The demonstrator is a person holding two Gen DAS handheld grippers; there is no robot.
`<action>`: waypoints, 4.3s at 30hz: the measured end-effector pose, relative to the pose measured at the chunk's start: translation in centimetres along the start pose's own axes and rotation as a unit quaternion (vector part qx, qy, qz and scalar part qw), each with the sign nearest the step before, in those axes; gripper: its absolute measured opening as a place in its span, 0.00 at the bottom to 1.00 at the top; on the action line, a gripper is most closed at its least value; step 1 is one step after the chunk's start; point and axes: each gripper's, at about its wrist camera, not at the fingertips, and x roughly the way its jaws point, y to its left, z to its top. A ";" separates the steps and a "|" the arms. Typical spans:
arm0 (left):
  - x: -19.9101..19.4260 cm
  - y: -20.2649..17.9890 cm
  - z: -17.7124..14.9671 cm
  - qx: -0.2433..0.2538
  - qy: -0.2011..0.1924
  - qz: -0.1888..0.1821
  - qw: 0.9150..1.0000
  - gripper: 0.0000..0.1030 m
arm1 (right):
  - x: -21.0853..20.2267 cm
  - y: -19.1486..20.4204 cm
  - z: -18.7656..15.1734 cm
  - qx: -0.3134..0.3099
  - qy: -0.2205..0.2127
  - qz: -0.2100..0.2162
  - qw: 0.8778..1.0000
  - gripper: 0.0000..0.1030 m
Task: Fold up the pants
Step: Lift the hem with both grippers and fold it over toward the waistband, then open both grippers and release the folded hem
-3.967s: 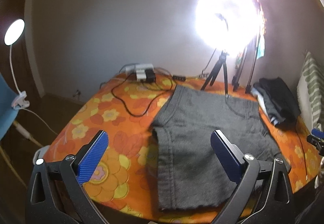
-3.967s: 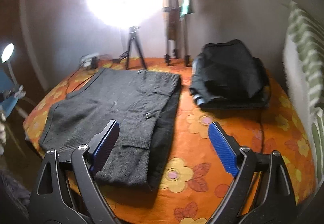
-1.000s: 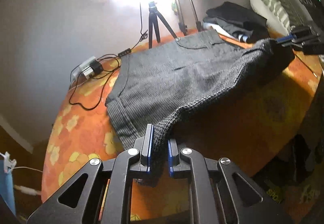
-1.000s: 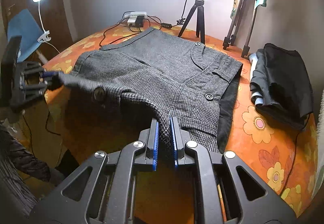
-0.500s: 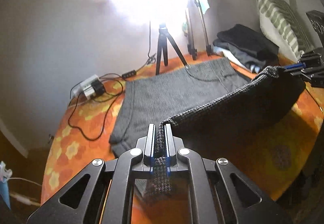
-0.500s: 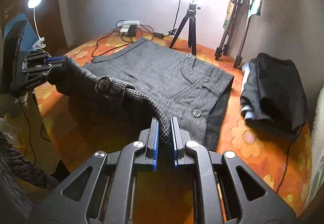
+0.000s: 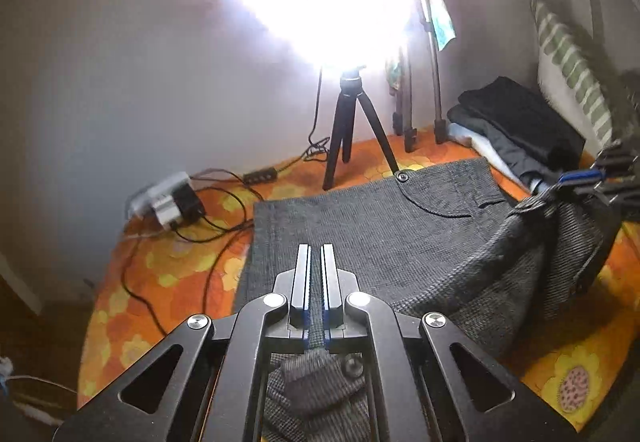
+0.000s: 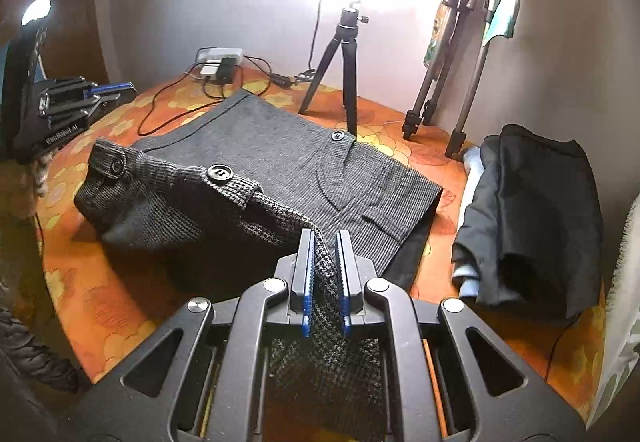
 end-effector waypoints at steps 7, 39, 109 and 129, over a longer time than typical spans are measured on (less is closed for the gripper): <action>0.3 4.3 -3.7 -0.121 0.075 -0.087 0.986 0.44 | 2.3 -1.0 -1.2 0.003 0.026 0.010 1.000 0.11; -0.3 2.9 -5.6 -0.149 0.021 -0.080 0.985 0.09 | 1.4 -0.7 -1.4 -0.004 0.031 0.008 0.999 0.11; 12.9 9.9 3.9 -0.171 0.047 0.062 0.982 0.36 | 8.1 -11.7 5.9 0.091 0.029 -0.074 0.993 0.42; 2.8 0.2 -1.7 -0.123 0.077 -0.031 0.989 0.41 | -1.1 -8.6 -6.8 0.329 0.061 -0.011 0.942 0.66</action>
